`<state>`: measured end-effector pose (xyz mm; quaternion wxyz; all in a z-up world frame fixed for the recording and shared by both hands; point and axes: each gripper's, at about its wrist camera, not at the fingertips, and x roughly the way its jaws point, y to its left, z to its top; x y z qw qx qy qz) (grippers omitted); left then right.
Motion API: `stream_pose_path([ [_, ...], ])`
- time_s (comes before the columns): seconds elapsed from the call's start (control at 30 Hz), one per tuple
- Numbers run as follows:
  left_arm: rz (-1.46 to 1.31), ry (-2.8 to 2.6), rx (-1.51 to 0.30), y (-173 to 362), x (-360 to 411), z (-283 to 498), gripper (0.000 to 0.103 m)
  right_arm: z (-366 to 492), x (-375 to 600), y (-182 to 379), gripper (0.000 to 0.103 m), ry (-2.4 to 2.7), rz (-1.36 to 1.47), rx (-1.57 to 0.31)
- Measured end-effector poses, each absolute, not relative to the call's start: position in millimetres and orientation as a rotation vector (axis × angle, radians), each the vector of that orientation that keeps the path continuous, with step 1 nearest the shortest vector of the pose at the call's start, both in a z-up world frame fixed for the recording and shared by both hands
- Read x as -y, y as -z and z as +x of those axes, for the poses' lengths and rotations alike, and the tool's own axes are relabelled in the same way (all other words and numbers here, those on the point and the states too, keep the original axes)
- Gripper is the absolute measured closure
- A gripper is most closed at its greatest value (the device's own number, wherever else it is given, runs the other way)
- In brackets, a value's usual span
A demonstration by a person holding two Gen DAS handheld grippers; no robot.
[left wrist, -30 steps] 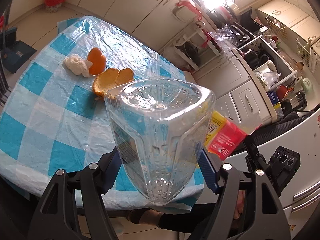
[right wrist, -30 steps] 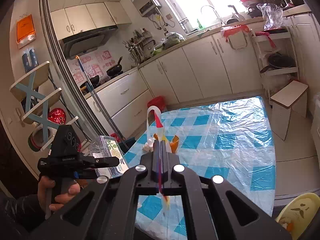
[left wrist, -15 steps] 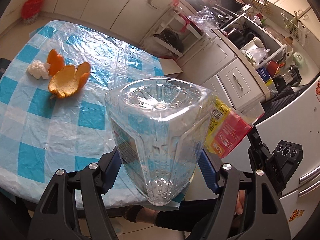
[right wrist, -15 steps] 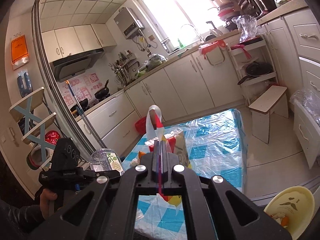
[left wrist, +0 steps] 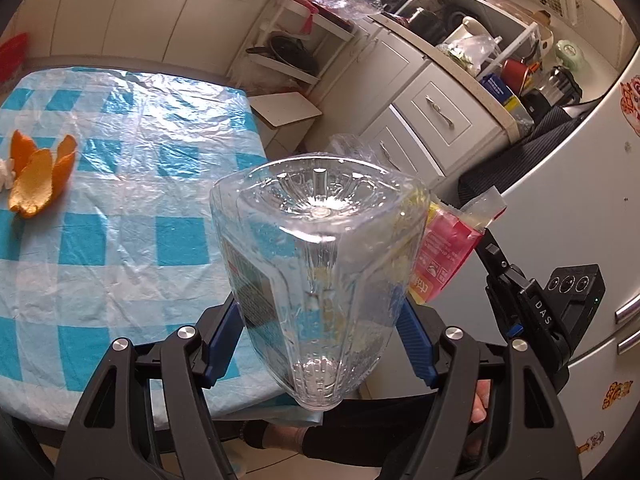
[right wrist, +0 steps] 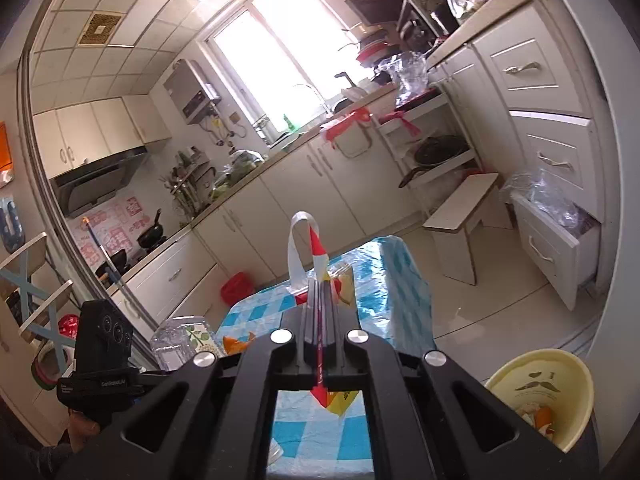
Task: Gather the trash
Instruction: 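Carry the bottle and packet over the yellow bin with both grippers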
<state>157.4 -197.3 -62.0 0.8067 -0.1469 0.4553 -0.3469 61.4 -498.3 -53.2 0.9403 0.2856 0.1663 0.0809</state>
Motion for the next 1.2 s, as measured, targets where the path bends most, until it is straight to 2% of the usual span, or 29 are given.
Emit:
stream_pose_path([
  [0.17,-0.282,0.781,-0.985,65,229,158,0.036,58,516,66,0.102,-0.050,0.614,-0.382],
  [0.77,-0.196,0.856,-1.042,85,315,164,0.036,79,572,160,0.101,0.303,0.786,-0.721],
  [0.87,-0.177,0.860,-1.056,92,331,164,0.036,79,580,176,0.098,0.365,0.835,-0.805],
  [0.9,-0.169,0.860,-1.061,94,337,164,0.036,77,582,179,0.094,0.390,0.854,-0.823],
  [0.93,-0.163,0.860,-1.066,96,341,165,0.036,74,584,180,0.085,0.405,0.876,-0.827],
  [0.97,-0.157,0.860,-1.071,99,345,165,0.036,70,586,178,0.066,0.418,0.881,-0.814],
  [1.0,-0.151,0.859,-1.076,101,350,165,0.036,68,584,172,0.060,0.427,0.863,-0.797],
  [1.13,-0.130,0.851,-1.103,117,367,165,0.036,53,572,129,0.058,0.449,0.737,-0.645],
  [1.2,-0.116,0.844,-1.118,126,378,166,0.036,42,568,103,0.049,0.490,0.652,-0.537],
])
